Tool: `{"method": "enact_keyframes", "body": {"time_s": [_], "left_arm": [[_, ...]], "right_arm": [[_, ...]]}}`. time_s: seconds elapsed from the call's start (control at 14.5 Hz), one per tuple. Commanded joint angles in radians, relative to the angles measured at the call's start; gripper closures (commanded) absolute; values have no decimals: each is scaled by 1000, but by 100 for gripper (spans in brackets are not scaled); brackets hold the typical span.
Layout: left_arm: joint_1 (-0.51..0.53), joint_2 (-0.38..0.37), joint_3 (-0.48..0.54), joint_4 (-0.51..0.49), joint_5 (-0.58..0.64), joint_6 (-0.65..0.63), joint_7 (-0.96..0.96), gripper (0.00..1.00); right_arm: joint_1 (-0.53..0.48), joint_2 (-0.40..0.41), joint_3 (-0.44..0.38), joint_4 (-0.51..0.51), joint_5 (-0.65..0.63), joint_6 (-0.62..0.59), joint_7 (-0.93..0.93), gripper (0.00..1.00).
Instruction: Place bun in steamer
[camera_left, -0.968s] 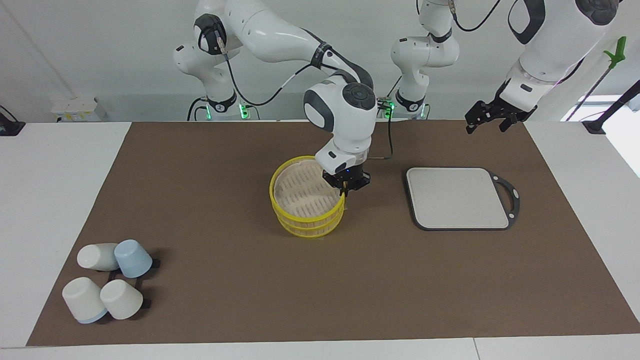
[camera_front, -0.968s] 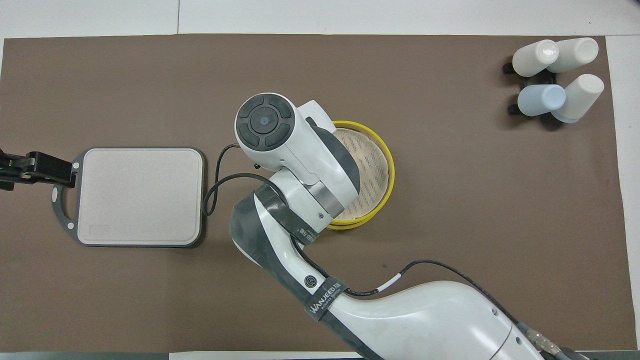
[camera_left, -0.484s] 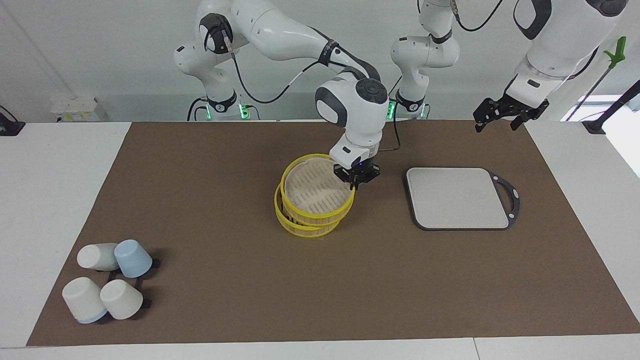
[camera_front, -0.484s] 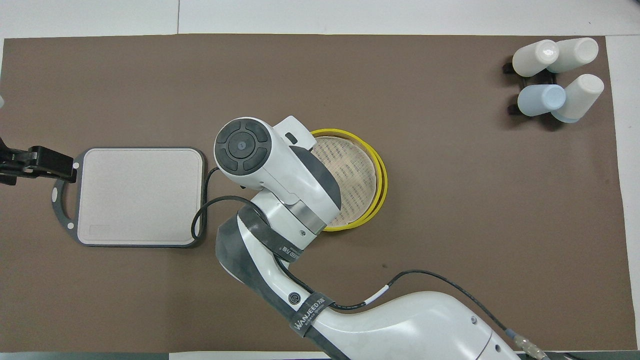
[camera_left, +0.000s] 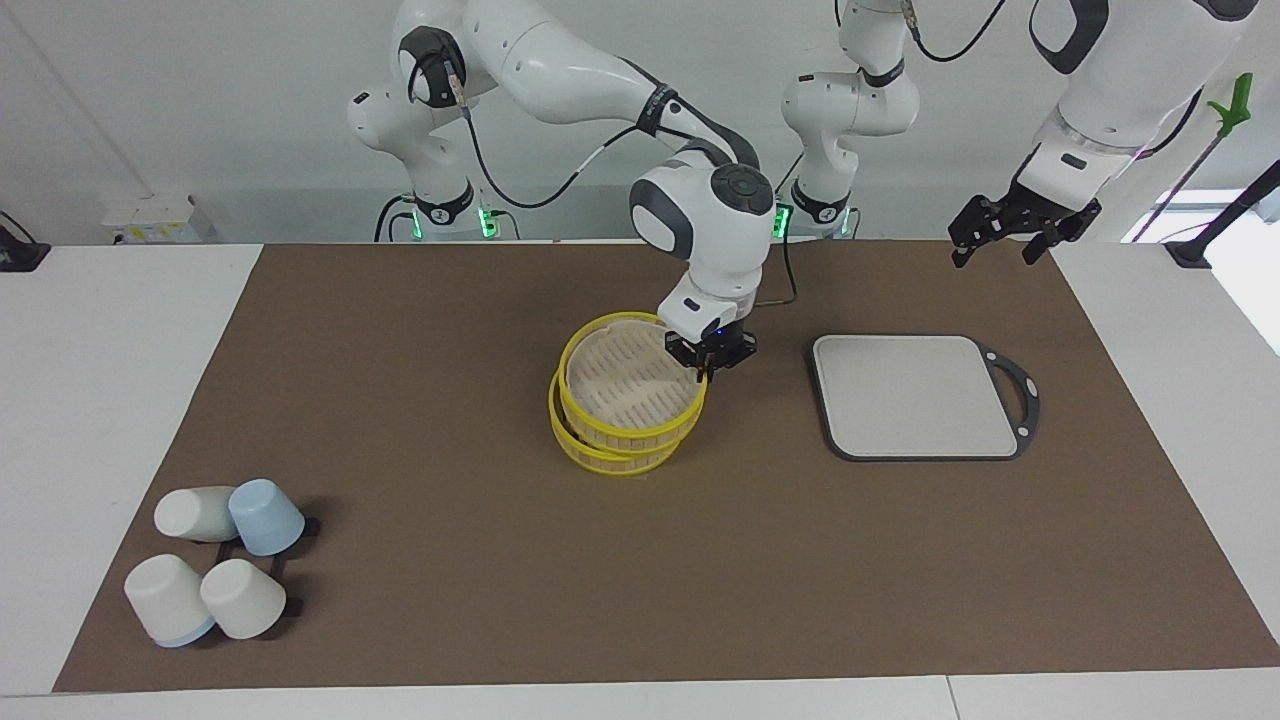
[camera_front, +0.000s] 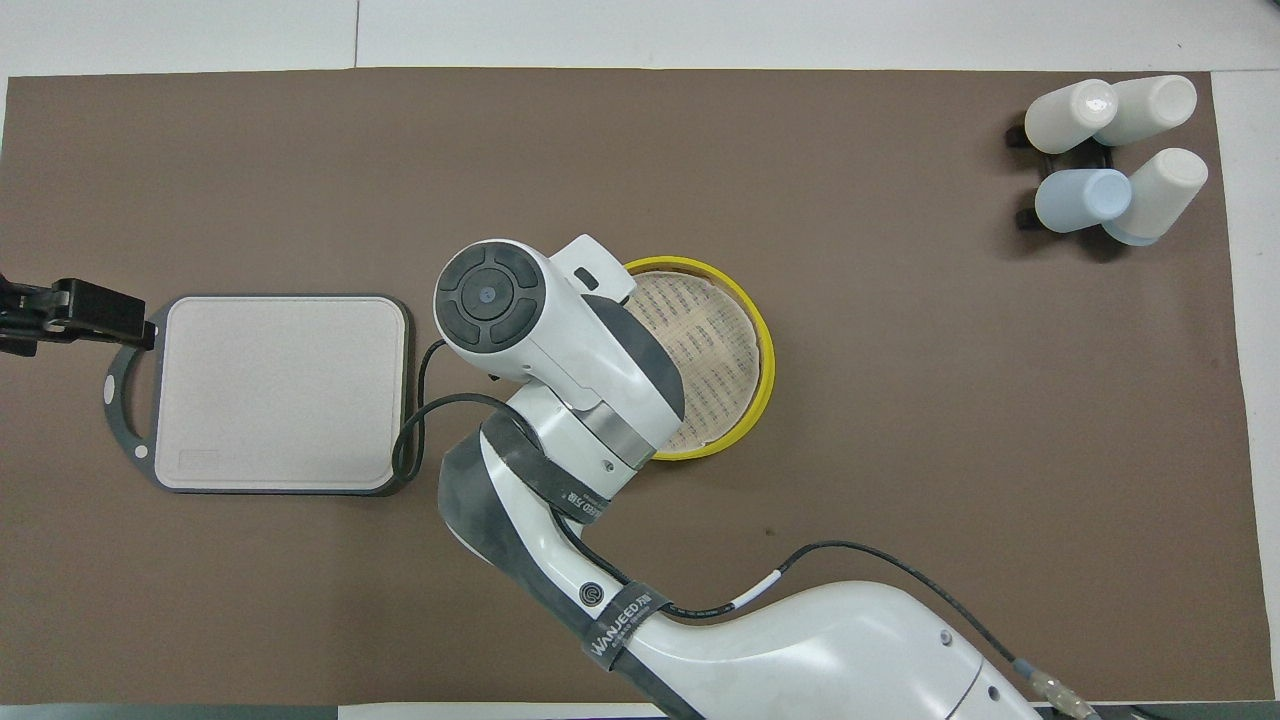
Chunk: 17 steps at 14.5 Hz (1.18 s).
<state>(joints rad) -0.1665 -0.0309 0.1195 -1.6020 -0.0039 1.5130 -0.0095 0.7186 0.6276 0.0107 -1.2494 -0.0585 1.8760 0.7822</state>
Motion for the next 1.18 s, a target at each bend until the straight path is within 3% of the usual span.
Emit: {"method": "enact_keyframes", "body": {"time_s": [0.0,1.11], "left_arm": [[-19,-15,17,-19,-16,23,13,0],[-18,-17,17,-19,-21,26,14,0]], "right_arm": [[-11,-49,2,-85,-12,32,-31,100],[-36,-58,-3,-102,-9,49,-38,100]]}}
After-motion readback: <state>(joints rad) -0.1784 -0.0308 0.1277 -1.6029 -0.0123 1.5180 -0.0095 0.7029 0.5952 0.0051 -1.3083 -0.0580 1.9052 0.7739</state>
